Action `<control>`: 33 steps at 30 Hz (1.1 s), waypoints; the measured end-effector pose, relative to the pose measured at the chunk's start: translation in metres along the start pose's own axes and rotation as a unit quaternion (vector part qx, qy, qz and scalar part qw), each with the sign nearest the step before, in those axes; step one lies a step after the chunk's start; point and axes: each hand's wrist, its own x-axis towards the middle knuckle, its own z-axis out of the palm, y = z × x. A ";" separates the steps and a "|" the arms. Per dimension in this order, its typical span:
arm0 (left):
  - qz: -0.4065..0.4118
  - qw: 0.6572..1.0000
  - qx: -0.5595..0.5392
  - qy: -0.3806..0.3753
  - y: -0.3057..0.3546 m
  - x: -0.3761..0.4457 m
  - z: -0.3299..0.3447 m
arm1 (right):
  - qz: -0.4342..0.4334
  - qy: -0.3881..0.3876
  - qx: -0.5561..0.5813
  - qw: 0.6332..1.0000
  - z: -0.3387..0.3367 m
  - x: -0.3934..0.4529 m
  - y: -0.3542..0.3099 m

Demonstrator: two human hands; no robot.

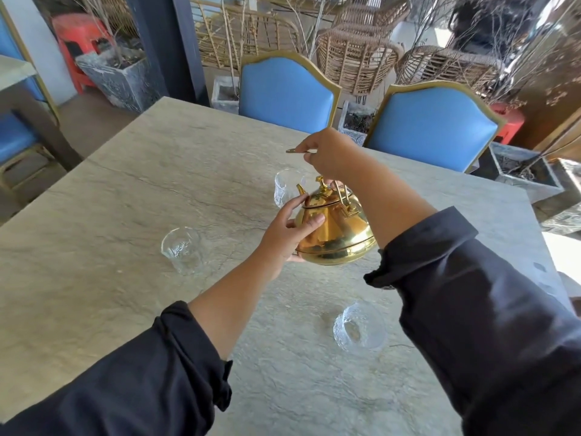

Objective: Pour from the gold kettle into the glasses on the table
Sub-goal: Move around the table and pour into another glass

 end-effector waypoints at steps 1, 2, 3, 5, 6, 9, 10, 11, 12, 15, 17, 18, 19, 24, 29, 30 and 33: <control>0.000 1.000 0.000 0.000 0.000 0.000 0.000 | 0.000 -0.002 -0.002 1.000 0.000 0.000 0.000; 0.000 1.000 0.000 -0.001 -0.001 -0.001 0.000 | -0.001 -0.005 -0.007 1.000 -0.001 -0.001 0.000; 0.001 1.000 0.000 -0.001 -0.001 -0.001 0.000 | -0.002 -0.008 -0.012 1.000 -0.001 -0.001 0.000; 0.004 1.000 0.003 -0.003 -0.002 -0.001 0.000 | -0.001 -0.011 -0.017 1.000 -0.001 -0.002 -0.001; 0.005 1.000 0.004 -0.004 -0.002 -0.001 0.001 | 0.000 -0.011 -0.018 1.000 -0.001 -0.003 -0.001; 0.005 1.000 0.007 -0.004 -0.003 -0.002 0.001 | -0.001 -0.013 -0.019 1.000 -0.001 -0.004 -0.001; 0.004 1.000 0.007 -0.004 -0.002 -0.002 0.001 | -0.003 -0.014 -0.020 1.000 -0.001 -0.004 -0.001; 0.004 1.000 0.007 -0.005 -0.002 -0.002 0.001 | -0.004 -0.014 -0.020 1.000 -0.001 -0.005 -0.001; 0.003 1.000 0.008 -0.004 -0.002 -0.001 0.001 | -0.004 -0.014 -0.017 1.000 -0.002 -0.005 -0.001; 0.003 1.000 0.006 -0.001 -0.003 -0.001 0.001 | -0.005 -0.015 -0.010 1.000 -0.003 -0.006 -0.001; 0.003 1.000 0.005 0.001 -0.003 -0.001 0.001 | -0.007 -0.015 -0.015 1.000 -0.003 -0.006 -0.002; 0.004 1.000 0.006 0.001 -0.003 -0.001 0.000 | -0.007 -0.015 -0.015 1.000 -0.002 -0.006 -0.003; 0.004 1.000 0.006 0.002 -0.002 -0.002 0.000 | -0.006 -0.014 -0.014 1.000 -0.002 -0.006 -0.003; 0.004 1.000 0.003 0.002 -0.002 -0.003 -0.002 | 0.000 -0.022 -0.016 1.000 -0.002 -0.005 -0.006; 0.008 1.000 0.004 0.001 -0.004 -0.004 -0.002 | 0.003 -0.026 -0.017 1.000 -0.002 -0.005 -0.008; 0.007 1.000 0.003 0.001 -0.004 -0.003 -0.002 | 0.003 -0.027 -0.019 0.999 -0.002 -0.005 -0.008; 0.005 1.000 0.007 0.000 -0.004 -0.004 -0.001 | 0.002 -0.028 -0.028 0.999 -0.001 -0.005 -0.008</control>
